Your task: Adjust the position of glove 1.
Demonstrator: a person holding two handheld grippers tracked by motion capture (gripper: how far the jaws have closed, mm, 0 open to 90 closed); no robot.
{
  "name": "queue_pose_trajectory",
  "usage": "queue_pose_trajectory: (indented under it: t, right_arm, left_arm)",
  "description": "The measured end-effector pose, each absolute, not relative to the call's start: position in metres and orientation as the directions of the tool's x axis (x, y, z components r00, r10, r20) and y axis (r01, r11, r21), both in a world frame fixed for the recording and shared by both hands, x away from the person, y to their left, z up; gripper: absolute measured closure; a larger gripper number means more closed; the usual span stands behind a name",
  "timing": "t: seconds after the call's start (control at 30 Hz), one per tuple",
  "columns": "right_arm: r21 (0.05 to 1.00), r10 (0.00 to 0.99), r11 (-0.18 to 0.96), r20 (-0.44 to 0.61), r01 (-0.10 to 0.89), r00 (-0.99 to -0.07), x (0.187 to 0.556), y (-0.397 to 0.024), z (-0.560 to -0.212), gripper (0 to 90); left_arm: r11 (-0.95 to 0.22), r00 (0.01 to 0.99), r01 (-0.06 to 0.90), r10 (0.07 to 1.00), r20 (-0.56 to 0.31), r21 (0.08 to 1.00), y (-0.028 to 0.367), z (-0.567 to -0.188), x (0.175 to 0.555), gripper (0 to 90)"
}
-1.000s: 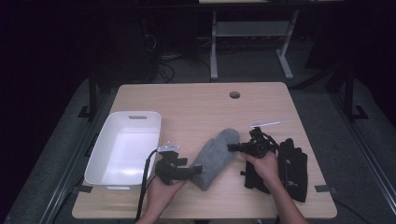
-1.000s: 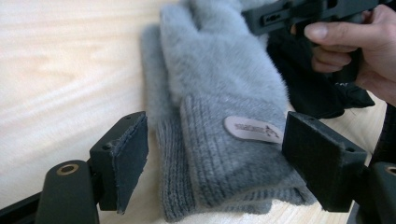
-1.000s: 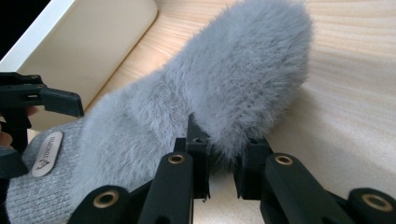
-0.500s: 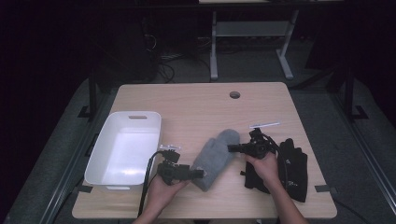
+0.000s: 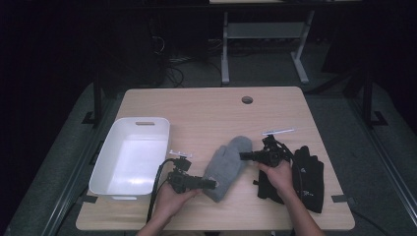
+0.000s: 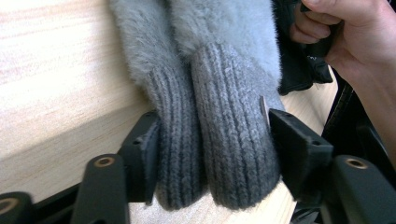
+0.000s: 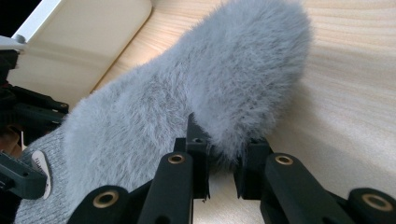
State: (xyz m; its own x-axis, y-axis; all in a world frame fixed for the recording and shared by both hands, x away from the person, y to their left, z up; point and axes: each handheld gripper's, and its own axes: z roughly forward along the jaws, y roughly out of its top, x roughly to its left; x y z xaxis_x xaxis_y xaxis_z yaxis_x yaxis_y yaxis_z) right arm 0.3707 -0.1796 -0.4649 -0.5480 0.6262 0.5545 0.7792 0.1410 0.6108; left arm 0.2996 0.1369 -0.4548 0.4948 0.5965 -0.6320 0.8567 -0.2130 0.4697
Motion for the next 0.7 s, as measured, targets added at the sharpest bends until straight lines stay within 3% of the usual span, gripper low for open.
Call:
queue_pose_trajectory:
  t: [0.7]
  right_arm:
    - [0.645, 0.605, 0.094, 0.569, 0.759, -0.558, 0.368, -0.180, -0.439, 77.9]
  left_arm:
    - [-0.234, 0.544, 0.826, 0.569, -0.616, 0.513, 0.136, -0.445, 0.297, 42.9]
